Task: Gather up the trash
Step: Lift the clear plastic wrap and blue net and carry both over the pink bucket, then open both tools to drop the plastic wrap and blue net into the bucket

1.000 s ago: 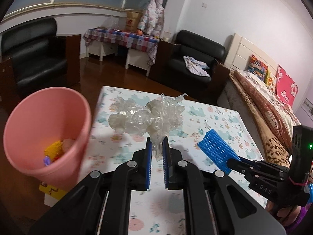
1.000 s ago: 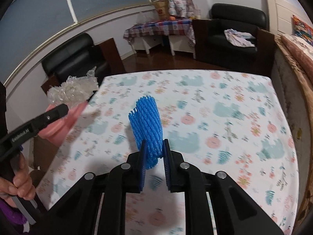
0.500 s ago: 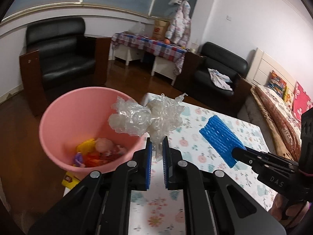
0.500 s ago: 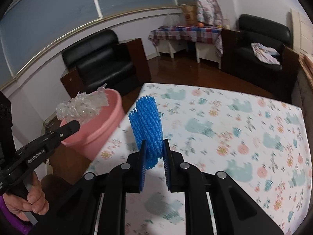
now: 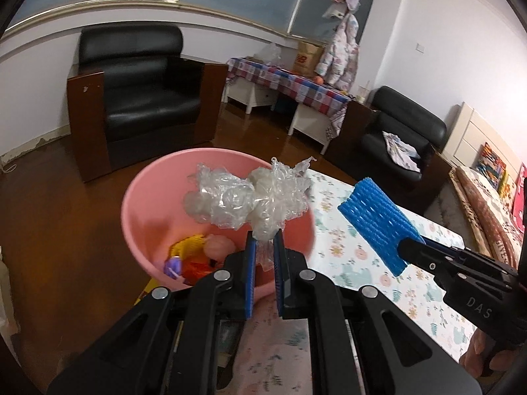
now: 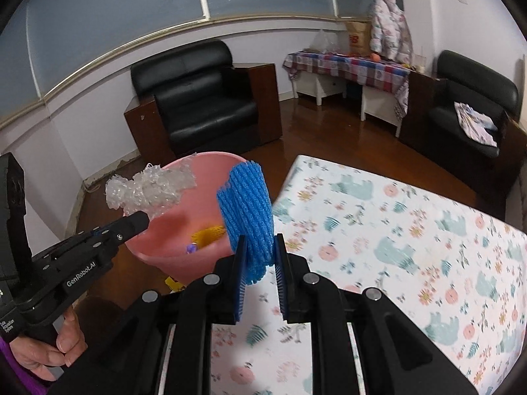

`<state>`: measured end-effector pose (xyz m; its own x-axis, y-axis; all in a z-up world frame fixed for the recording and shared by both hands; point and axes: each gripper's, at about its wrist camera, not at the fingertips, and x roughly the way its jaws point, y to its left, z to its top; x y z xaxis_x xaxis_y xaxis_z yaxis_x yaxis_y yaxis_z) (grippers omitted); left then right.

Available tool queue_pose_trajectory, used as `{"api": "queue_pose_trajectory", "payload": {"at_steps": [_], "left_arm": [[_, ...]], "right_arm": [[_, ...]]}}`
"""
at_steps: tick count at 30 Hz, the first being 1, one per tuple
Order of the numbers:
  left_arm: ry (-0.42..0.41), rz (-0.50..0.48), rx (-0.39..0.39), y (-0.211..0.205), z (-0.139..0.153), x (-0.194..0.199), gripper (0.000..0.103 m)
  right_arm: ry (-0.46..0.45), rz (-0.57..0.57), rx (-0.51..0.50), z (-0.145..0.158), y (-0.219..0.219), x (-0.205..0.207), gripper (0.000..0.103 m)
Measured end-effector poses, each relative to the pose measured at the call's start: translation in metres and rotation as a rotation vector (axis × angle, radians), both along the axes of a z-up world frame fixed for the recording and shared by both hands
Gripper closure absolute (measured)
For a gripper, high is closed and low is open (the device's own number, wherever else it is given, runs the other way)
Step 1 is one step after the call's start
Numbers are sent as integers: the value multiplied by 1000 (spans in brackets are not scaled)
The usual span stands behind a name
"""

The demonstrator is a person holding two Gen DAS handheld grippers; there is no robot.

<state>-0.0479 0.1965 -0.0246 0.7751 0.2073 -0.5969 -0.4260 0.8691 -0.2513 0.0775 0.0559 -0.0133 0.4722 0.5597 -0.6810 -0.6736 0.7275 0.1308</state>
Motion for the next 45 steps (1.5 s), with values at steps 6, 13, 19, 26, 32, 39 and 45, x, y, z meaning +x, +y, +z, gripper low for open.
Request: {"api": "queue_pose_trajectory", "payload": {"at_steps": [6,13,19,26,32,39,45], "left_arm": [[6,39,-4,17,-1,-5,94],[20,64,-15,34,-7,-4,94],[39,80,-29,47,-17,-2,94],[55,89,-47,59,-26,3,94],[63,93,-70,67,-33,8,94],[65,96,-92,76,-38,11,93],[84,105,-114,81,-44,13,88]], "right_arm": [[-9,42,-19,0,32,-2,88],[-5,65,-43,-4,60,2,88],[15,62,-60,-13,75,12,88],[44,47,-83,-27,88,22,88],[60,47,-93,-38,98,29,88],[60,48,-97,-46,106,34,88],[64,46,-91,-50,108,35,88]]}}
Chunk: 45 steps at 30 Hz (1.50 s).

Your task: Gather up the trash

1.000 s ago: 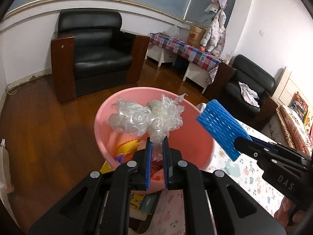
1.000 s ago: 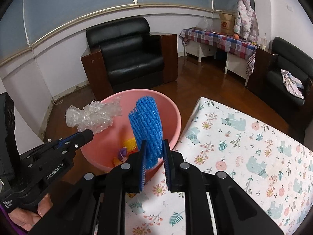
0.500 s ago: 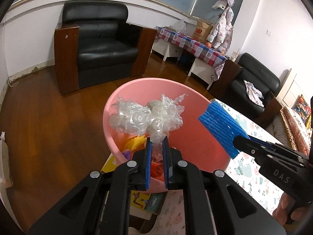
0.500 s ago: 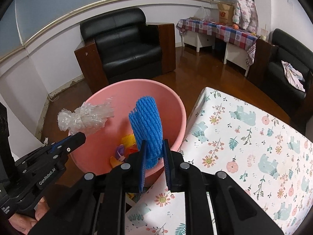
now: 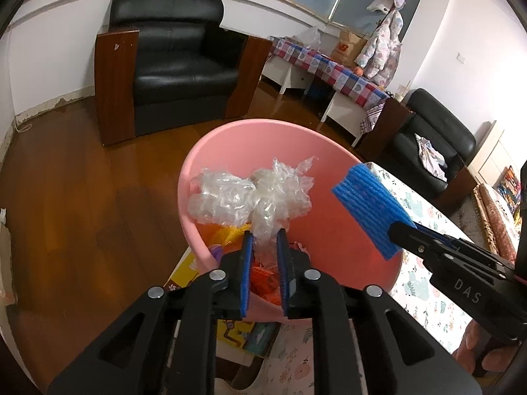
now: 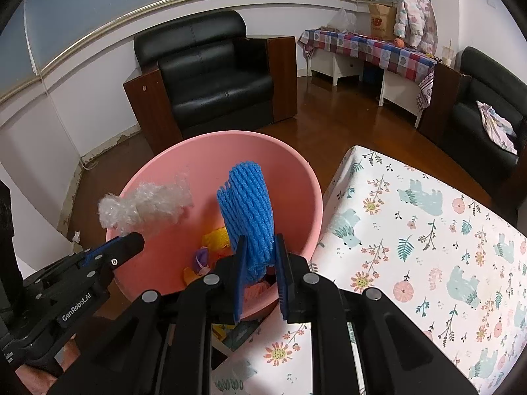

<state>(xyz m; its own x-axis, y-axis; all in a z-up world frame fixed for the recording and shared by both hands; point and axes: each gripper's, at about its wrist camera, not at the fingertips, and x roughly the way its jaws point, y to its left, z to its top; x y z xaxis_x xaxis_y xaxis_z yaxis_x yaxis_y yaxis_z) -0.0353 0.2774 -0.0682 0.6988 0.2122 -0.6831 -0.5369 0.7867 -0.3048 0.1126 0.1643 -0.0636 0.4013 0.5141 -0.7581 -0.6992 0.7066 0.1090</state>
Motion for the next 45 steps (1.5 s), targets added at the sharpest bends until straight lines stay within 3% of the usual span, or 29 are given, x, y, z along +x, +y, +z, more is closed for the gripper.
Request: {"api": "queue_pose_trajectory", "payload": {"at_steps": [6,9,11,13,26,33,45], "left_arm": [[-17,-5,-5,1,-2,-2,81],[-37,-13,1,-1,0,-5,64],[-45,-15,10,-2,1,-8,57],[-49,-14,7,-3,1,-9,56],[-38,-7,39,-9,7,-13,56],[-54,9,91,-22,22,-20,56],[-79,1,175,-59,53,-34,56]], "right_arm": [[-1,-2,0,-1,0,2,88],[-6,-1,8,-1,1,1,86],[-7,-7,14,-1,1,3,74],[-5,-12,33,0,0,4,60],[-7,2,119,14,-21,-4,49],[10,8,157,22,-41,-17,40],[-12,12,207,45,-74,-45,35]]}}
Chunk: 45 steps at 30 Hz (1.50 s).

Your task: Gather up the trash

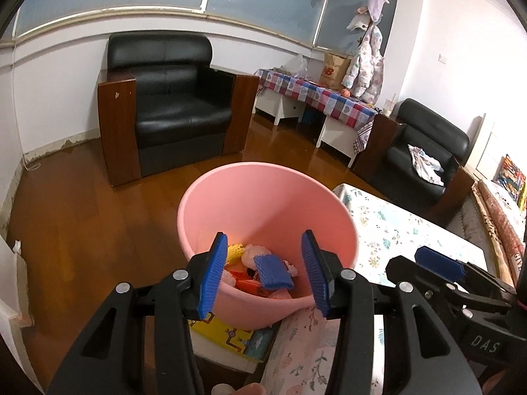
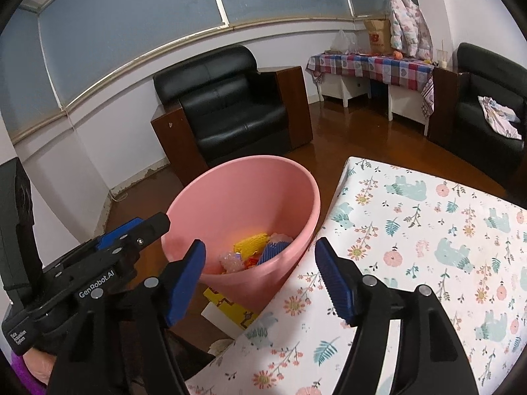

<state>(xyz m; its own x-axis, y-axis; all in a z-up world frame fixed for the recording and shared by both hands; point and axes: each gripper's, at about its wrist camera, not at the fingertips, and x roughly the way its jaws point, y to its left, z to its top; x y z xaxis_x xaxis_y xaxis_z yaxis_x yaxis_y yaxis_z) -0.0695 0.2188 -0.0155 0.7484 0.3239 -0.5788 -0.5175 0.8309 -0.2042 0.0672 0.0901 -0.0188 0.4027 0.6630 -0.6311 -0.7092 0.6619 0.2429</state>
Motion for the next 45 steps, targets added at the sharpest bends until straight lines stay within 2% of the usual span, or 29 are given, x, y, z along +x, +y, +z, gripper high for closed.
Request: {"api": "queue_pose_trajectory", "payload": {"at_steps": [7,17,45], "left_arm": [[-12,-9,23,-16,12,-8,56],[-31,-8,53,-35,21,-16,56],[-55,-3,71,-46,34,-29,56]], "right_arm": [[-49,-18,8,9,-19,-18,32],[-54,-27,31,15,-42,-33,32],[-76,-38,82,34,-64,-59,31]]}}
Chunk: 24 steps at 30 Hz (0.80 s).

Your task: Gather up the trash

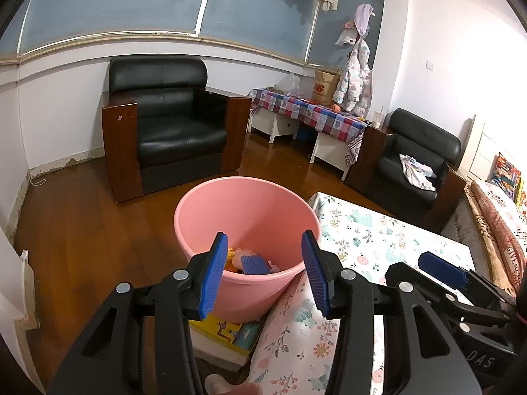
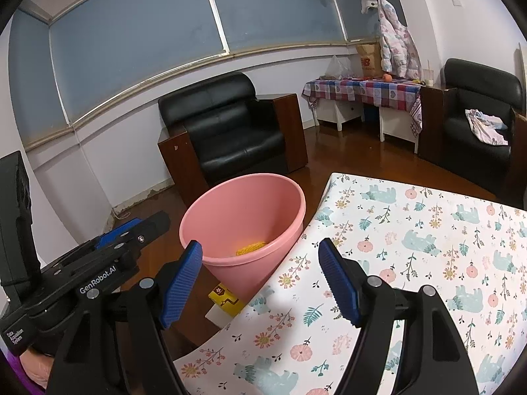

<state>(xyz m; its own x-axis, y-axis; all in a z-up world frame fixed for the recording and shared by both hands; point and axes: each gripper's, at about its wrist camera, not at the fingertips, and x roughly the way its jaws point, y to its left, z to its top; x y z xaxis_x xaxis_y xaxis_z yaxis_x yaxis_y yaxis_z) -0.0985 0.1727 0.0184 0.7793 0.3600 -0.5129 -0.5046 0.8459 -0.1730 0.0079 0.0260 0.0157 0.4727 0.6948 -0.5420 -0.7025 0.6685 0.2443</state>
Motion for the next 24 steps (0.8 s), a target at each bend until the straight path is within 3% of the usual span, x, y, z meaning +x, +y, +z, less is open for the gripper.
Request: {"api": "queue_pose_trajectory", "payload": {"at_steps": [24], "left_arm": [[-4,0,0,-2,0,-4,56]], "right_arm": [[-8,4,0,1,-1,-3,31]]}}
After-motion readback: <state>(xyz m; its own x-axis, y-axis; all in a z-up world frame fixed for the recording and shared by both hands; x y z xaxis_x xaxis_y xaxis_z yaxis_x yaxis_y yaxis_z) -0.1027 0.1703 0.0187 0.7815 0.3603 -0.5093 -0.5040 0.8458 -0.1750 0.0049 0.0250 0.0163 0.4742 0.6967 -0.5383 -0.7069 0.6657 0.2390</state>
